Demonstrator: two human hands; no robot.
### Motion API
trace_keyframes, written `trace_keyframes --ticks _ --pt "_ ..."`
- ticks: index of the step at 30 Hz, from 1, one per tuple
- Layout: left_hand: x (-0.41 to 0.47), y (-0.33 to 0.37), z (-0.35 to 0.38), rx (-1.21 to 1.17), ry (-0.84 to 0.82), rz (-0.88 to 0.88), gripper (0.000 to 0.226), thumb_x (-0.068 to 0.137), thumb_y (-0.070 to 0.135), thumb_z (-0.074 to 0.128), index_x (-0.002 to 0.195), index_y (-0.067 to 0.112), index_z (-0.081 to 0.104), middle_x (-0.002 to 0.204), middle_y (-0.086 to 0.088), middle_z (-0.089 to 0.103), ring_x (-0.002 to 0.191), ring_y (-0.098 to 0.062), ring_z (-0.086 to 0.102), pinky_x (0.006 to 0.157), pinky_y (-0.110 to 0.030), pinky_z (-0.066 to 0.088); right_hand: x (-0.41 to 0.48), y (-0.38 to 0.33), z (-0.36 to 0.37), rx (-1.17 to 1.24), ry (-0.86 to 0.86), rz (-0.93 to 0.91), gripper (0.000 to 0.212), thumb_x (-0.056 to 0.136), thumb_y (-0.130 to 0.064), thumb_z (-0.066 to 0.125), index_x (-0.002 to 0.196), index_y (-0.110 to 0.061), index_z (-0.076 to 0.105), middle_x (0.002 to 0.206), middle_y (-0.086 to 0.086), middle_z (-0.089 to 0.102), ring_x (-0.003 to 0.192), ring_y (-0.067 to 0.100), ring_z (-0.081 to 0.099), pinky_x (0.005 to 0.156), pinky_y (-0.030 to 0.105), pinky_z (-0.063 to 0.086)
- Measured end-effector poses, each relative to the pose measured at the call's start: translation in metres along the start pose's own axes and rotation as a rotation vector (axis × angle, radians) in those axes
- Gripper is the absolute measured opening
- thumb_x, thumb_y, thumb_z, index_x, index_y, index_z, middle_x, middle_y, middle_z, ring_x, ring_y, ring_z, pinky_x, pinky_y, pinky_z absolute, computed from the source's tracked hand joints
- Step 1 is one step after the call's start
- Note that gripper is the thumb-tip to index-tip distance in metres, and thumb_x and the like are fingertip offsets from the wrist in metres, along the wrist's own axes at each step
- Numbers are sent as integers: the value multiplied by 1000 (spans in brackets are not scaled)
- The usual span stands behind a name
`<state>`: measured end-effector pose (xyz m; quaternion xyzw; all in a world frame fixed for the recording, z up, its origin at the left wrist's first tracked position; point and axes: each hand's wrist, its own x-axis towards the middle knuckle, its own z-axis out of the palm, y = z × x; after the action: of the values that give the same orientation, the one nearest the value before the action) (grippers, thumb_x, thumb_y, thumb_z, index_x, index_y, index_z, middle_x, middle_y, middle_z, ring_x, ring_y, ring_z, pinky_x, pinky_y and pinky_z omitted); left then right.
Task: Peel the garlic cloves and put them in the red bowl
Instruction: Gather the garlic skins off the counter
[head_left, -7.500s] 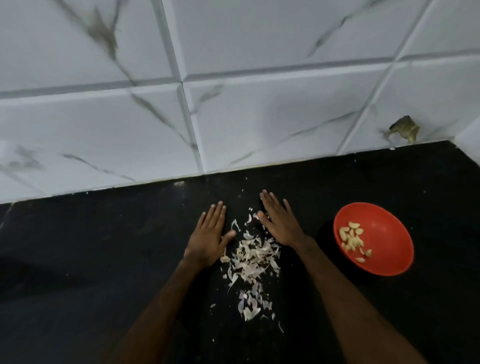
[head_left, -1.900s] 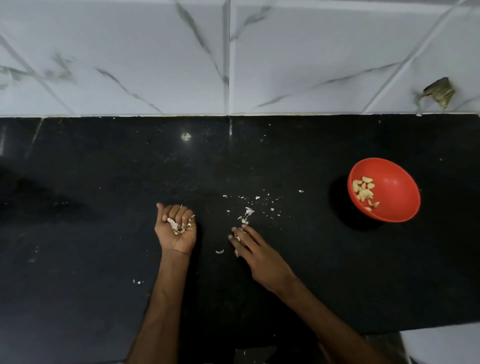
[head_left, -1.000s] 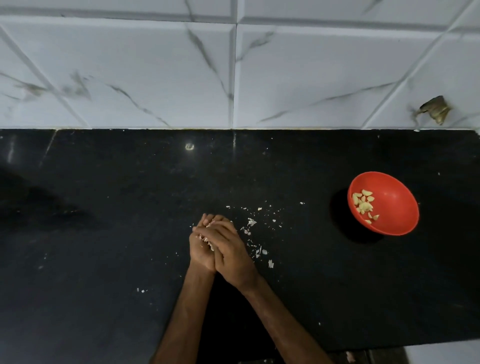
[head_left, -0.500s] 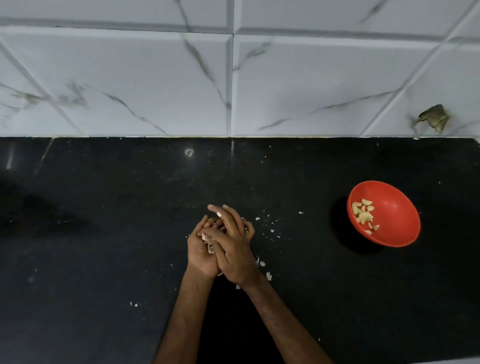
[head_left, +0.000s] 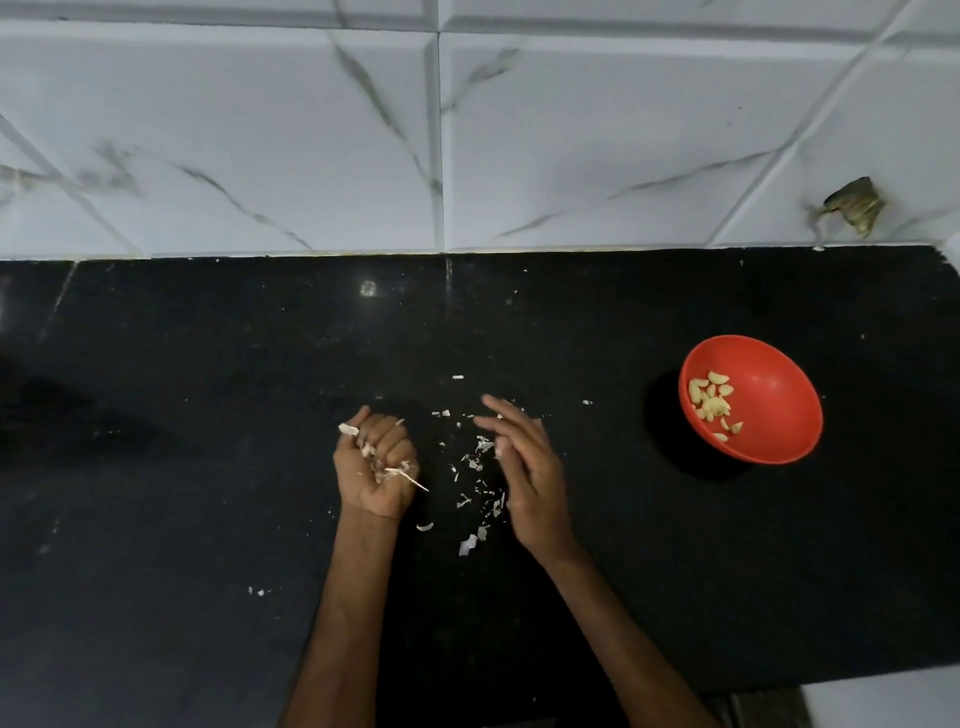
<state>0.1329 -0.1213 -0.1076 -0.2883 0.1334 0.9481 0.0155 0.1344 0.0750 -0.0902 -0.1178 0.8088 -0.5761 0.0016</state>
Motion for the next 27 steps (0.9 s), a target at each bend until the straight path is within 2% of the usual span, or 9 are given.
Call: trace_keyframes --ticks 2,4,7,9,13,17,20,23,27 --pt "-3 11 -11 -110 -63 -47 43 100 15 43 57 15 41 55 -4 35 49 -19 32 49 -33 28 -30 26 -16 -331 -30 70 50 106 -40 41 150 -17 46 165 -8 28 154 15 21 122 60 19" --pt "-9 23 -13 -206 -185 -55 43 100 13 44 57 16 40 54 -3 34 49 -19 32 49 -34 27 -66 41 -17 -690 -178 117 91 95 -74 33 163 -17 13 171 2 -5 157 21 -6 124 58 6" --pt "-13 39 -22 -353 -295 -72 43 100 11 43 58 15 41 55 -5 35 50 -19 32 50 -29 23 -80 36 21 -863 -272 109 115 77 -96 27 162 -25 -7 168 12 -18 155 29 -17 123 53 -7" --pt "-14 50 -28 -360 -328 -76 42 100 12 42 58 15 41 55 -7 35 50 -20 32 50 -28 22 -55 25 54 -891 -231 61 106 83 -92 26 162 -28 -5 169 13 -16 156 30 -15 123 54 -8" --pt "-10 51 -30 -342 -380 -76 44 101 15 42 57 15 39 54 -5 35 50 -19 33 51 -34 28 20 29 79 -897 -113 83 78 103 -62 30 163 -20 3 170 9 -12 157 25 -8 126 56 4" --pt "-7 57 -35 -313 -394 -94 45 102 17 41 57 15 39 54 -4 36 50 -18 33 51 -33 28 53 40 36 -750 -43 -65 61 106 -40 34 160 -11 25 169 5 18 156 18 12 126 54 14" --pt "-11 73 -42 -331 -432 -82 46 103 20 38 58 15 40 55 -5 36 51 -19 34 52 -33 29 61 64 -25 -773 99 152 69 105 -50 23 160 -9 22 169 8 13 157 23 8 126 49 5" --pt "-15 84 -50 -354 -449 -72 45 103 20 36 59 14 41 56 -7 37 52 -21 35 51 -27 22 78 74 -34 -893 -65 261 88 96 -62 3 160 -3 14 169 13 7 157 25 4 127 47 6" --pt "-17 88 -56 -330 -427 -54 45 103 20 36 59 14 40 57 -7 36 52 -21 35 50 -27 21 114 63 19 -812 -452 -102 79 100 -57 7 160 -8 19 169 5 10 157 18 7 127 44 11"
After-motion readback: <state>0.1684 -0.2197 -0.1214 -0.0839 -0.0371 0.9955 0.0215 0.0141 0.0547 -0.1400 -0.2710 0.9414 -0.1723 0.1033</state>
